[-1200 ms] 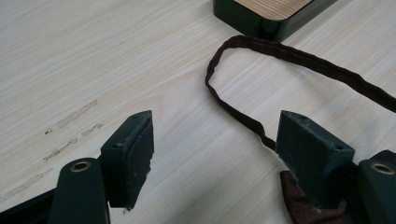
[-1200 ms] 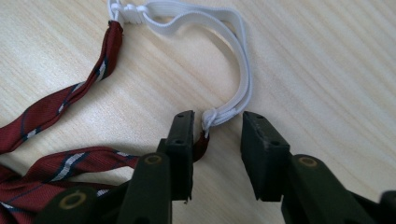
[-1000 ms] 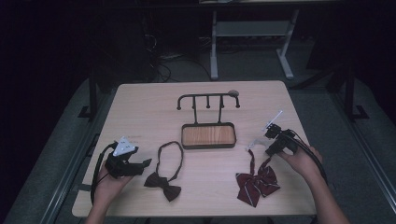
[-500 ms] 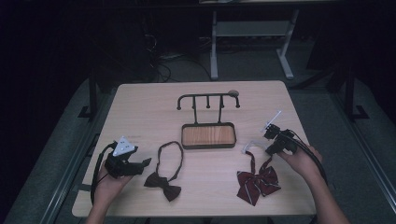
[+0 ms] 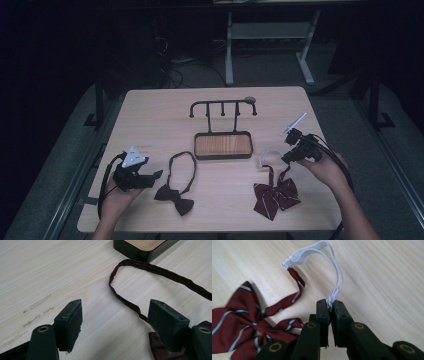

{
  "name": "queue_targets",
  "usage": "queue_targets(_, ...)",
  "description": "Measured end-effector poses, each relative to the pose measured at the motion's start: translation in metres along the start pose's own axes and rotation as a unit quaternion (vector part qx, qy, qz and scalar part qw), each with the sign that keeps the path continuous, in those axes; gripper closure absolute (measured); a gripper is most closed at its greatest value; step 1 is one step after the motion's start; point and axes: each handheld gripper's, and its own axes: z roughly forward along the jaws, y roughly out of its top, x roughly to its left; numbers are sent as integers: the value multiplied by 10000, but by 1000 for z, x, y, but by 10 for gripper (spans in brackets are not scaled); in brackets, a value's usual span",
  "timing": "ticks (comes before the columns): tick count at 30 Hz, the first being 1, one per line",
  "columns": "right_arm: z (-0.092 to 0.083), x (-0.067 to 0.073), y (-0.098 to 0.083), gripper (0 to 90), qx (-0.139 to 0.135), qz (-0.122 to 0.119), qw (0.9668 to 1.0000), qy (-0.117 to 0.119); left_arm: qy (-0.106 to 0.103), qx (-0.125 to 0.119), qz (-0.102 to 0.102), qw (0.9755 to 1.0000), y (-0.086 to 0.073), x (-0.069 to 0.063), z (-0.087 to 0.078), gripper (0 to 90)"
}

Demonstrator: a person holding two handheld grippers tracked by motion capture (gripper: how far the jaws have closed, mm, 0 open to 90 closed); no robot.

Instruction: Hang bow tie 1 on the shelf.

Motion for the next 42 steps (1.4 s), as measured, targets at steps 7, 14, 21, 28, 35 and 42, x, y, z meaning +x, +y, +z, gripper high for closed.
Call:
queue_targets(7,-11,4,3,837,-72,-134,9998,125,-12,8,-7,10000,0,0,0,284)
queue_targets(14,-24,12,8,836,-108,-347,9988,315,-16,15,-3,10000,0,0,1,284)
queue_targets(21,-37,19,14,834,-172,-505,9979,379,-48,9,2,10000,1,0,0,284)
queue_targets(28,-52,23,17,834,-327,-582,9968,437,-56,22,8,10000,1,-1,0,284)
queue_targets(35,-75,26,24,834,-497,-670,9958,389,-104,-40,-25,9999,1,-2,1,284)
queue_targets(42,-83,28,31,835,-500,-717,9955,362,-105,6,-1,9999,1,-2,2,284)
